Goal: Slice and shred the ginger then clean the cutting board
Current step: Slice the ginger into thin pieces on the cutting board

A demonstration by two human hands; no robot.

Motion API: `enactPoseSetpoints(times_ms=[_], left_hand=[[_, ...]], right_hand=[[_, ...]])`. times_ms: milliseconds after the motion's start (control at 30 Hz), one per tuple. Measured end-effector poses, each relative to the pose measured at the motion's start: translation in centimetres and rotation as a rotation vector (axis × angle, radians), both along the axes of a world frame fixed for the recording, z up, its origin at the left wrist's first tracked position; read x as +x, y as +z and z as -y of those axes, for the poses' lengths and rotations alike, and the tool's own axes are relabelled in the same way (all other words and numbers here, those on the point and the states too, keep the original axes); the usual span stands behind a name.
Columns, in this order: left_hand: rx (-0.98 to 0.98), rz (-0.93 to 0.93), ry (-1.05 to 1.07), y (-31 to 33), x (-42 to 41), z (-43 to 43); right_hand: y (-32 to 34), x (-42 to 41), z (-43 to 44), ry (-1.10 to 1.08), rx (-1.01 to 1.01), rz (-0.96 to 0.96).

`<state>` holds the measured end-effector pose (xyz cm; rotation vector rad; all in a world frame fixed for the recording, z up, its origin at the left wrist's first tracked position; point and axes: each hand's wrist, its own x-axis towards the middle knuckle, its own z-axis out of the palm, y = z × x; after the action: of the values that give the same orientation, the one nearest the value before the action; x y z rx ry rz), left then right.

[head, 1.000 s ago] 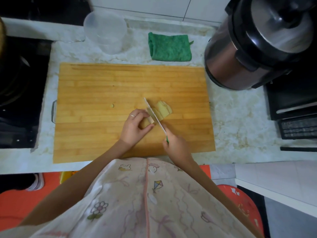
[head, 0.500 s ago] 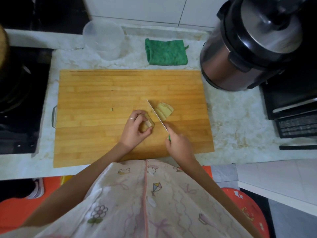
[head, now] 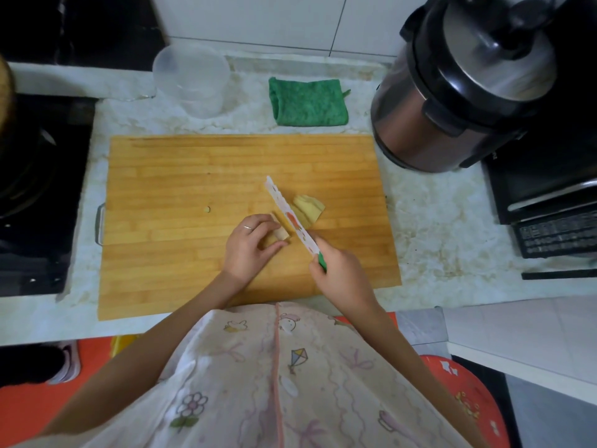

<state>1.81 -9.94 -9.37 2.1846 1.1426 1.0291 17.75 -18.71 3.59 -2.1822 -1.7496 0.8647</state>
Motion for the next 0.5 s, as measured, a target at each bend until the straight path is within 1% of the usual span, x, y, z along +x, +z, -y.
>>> enactPoseSetpoints(times_ms=[167,500], left_hand=[[-0.029,0.046,0.004,-0.1,-0.1,0.1],[-0.056,0.08,0.015,-0.2,0.0,0.0]], right_hand=[[1.3,-1.1,-0.3,0.078,-0.079,0.12],[1.8,-2.8,0.0,0.095,-0.12,0.201]])
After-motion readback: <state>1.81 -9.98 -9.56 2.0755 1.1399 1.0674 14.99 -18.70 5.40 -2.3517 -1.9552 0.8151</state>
